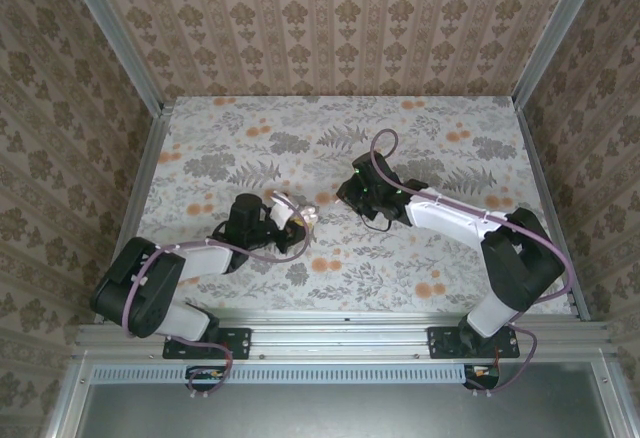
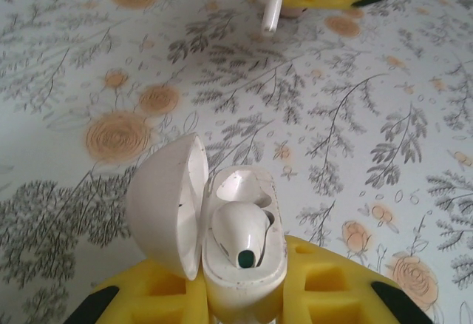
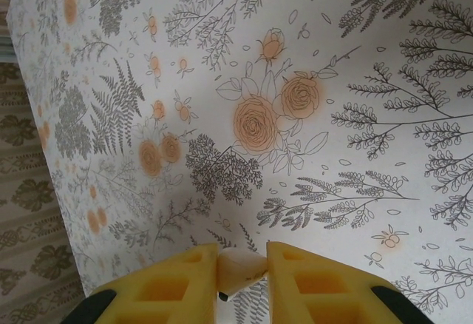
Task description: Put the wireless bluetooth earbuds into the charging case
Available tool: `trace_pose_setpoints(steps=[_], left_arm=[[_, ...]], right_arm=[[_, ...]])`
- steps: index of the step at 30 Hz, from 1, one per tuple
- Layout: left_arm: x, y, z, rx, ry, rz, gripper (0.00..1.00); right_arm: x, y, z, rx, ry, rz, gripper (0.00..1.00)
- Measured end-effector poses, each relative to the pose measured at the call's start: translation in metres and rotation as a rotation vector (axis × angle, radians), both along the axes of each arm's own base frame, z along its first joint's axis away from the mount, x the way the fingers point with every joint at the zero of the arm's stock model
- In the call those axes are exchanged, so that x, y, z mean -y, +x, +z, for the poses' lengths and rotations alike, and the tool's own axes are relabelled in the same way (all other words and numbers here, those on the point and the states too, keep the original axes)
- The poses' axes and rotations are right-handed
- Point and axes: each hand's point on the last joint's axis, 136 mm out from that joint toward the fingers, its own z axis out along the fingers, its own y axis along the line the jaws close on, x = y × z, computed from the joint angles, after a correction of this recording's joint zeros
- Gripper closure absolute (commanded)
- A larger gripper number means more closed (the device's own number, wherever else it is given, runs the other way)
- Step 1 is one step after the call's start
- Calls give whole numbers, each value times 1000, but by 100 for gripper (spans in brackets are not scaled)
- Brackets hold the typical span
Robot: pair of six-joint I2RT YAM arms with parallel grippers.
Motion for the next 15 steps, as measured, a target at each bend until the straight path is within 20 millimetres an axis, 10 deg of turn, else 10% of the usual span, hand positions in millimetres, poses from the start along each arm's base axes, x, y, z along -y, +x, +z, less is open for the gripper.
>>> trace_pose_setpoints(steps=[15], left_arm=[[17,10,26,63,-30,-52,95]], right_arm=[[-11,-16,21,114,-15,103,77]])
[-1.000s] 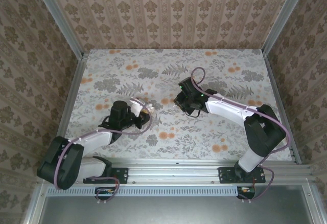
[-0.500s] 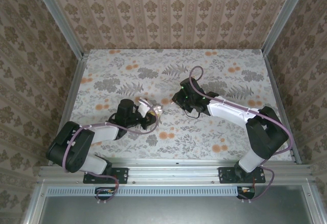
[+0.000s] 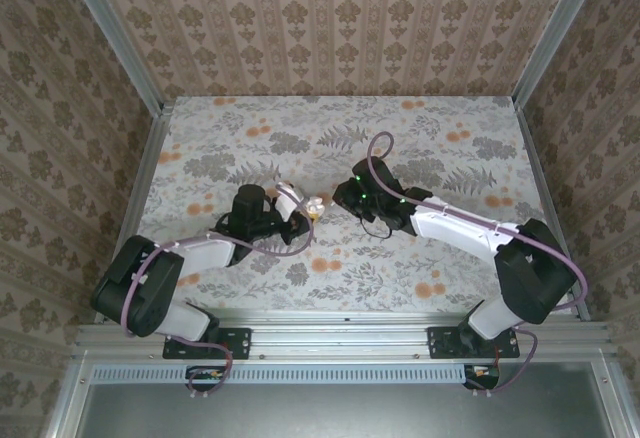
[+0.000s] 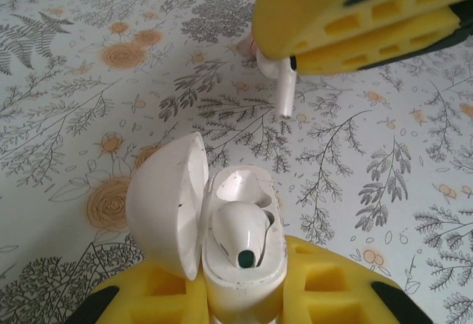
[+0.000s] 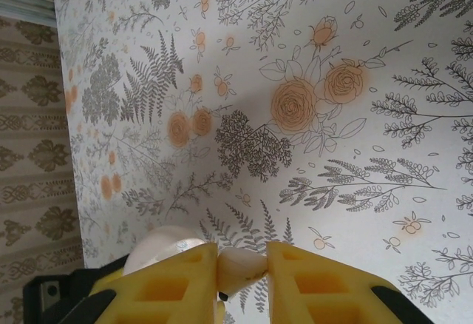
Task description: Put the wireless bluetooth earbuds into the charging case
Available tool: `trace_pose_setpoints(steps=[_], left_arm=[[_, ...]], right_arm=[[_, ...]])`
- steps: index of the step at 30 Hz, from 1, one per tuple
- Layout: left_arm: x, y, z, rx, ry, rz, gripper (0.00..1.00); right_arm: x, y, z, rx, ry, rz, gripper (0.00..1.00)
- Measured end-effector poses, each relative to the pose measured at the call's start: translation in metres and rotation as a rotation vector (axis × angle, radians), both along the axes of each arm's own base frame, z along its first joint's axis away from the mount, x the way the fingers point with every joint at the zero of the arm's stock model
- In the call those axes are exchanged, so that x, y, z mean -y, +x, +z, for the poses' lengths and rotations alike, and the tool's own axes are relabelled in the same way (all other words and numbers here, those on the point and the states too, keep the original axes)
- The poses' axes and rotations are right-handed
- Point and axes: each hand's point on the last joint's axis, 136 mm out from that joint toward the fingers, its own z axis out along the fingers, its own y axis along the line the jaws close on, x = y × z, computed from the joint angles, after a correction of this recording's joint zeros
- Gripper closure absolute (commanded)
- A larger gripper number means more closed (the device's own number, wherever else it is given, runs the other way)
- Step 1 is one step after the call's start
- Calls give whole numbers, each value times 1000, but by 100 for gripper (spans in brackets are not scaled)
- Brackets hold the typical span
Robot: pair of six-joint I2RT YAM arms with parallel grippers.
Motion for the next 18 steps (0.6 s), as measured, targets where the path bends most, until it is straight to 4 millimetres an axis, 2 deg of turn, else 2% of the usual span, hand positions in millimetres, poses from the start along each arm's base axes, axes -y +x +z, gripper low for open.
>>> trace_pose_setpoints(steps=[7,12,18], left_arm=[[7,-2,-1,-9,22,-35,95],[12,3,6,7,23,-52,95],[14,2,3,-5,31,-64,95]], right_arm=[[0,-3,12,69,-13,34,77],[-3,-2,22,128,-4,56,77],[-5,-4,21,166,-9,84,77]])
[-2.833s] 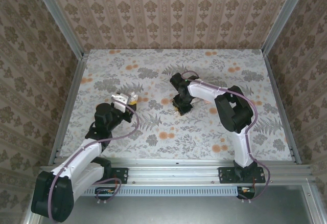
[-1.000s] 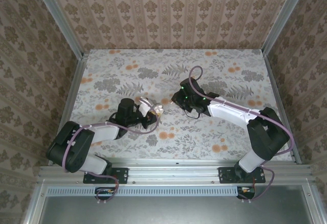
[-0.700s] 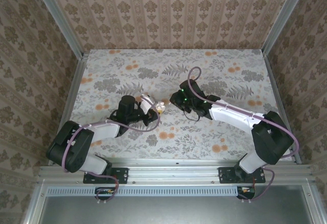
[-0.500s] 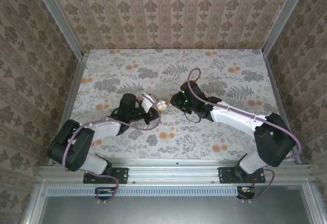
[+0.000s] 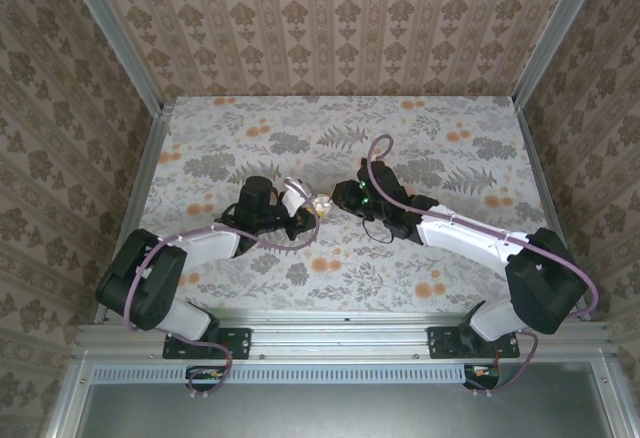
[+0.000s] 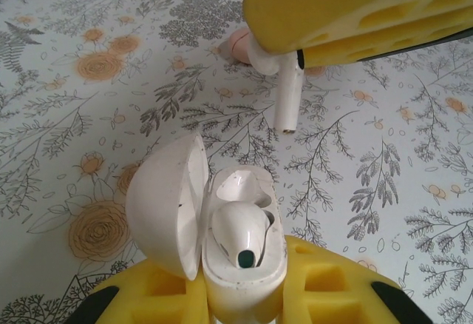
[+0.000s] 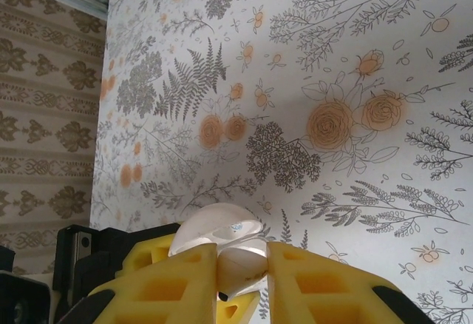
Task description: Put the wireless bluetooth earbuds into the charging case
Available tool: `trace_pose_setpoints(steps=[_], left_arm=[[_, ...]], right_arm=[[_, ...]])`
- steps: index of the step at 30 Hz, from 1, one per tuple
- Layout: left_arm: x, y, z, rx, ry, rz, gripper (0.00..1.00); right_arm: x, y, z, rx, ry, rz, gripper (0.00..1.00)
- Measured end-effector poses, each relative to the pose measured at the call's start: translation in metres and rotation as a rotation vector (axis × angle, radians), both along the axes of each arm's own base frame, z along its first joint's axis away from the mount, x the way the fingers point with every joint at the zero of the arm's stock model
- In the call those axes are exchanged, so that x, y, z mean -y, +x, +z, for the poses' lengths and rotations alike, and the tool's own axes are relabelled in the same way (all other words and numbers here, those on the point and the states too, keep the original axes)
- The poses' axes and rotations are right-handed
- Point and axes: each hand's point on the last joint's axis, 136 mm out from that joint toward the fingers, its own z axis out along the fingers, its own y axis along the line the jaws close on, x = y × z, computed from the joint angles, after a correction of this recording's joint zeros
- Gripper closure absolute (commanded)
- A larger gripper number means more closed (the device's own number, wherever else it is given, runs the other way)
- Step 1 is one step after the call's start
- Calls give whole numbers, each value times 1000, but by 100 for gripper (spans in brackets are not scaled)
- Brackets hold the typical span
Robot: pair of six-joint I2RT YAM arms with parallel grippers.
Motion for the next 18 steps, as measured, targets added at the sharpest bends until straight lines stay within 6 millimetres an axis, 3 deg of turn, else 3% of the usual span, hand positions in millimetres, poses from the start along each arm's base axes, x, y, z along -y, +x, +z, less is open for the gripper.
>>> trace_pose_setpoints(steps=[13,18], left_arm=[[4,-8,0,-17,-13,-40,95],[5,-8,1,-18,-16,-45,95]], right_arm=[[-13,1,14,127,-22,83,77],[-12,1,10,150,-51,96,77]])
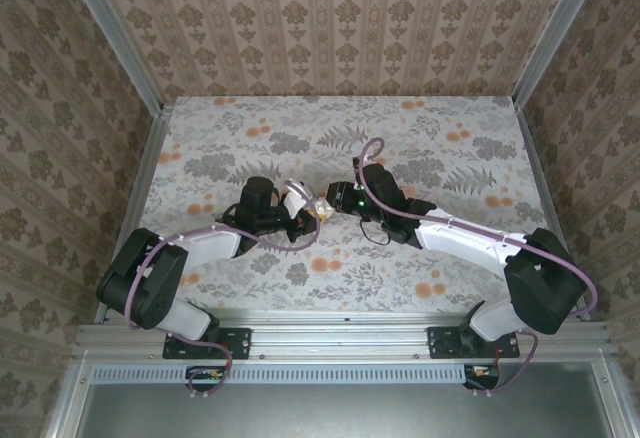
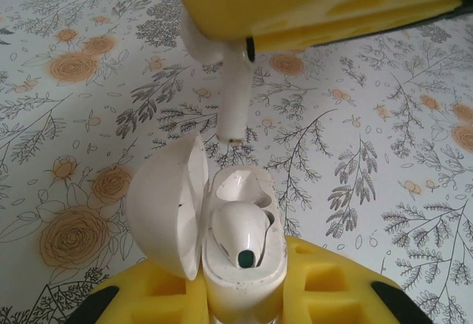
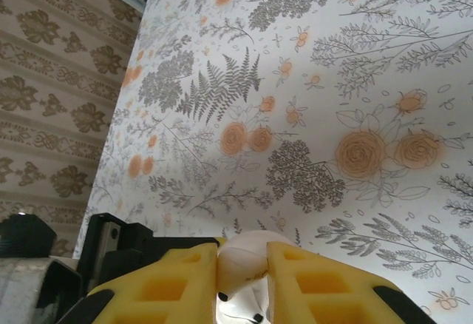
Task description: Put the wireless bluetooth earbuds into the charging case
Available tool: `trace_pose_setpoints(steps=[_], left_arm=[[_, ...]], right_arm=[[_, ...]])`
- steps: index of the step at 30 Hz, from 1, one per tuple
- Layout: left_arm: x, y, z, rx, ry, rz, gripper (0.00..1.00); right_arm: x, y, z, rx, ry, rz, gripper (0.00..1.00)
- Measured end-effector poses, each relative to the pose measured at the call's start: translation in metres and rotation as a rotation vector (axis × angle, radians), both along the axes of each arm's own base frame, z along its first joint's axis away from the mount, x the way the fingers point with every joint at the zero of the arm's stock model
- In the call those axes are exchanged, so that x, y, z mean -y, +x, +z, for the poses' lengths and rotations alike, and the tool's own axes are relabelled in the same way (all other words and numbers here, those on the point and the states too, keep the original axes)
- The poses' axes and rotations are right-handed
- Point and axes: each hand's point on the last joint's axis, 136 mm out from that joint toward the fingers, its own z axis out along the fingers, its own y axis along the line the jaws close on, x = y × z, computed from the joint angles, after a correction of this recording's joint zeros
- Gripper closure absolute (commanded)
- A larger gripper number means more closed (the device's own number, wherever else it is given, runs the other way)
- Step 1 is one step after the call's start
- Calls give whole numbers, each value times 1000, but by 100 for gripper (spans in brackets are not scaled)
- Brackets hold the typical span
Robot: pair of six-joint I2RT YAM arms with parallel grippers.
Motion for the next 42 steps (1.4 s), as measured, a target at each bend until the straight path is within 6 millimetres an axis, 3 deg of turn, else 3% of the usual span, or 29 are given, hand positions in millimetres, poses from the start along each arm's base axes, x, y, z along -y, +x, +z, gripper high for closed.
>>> trace_pose_setpoints(steps=[10,34,42], left_arm=[[3,4,8,16,-13,-4,95],[6,5,15,22,-27,-11,94],[6,6,15,23,-27,-11,94]], right_arm=[[6,-5,-16,24,-81,23,76],[2,-5,-13,98,-116,60,76],[1,-6,-13,110,-123,73,68]])
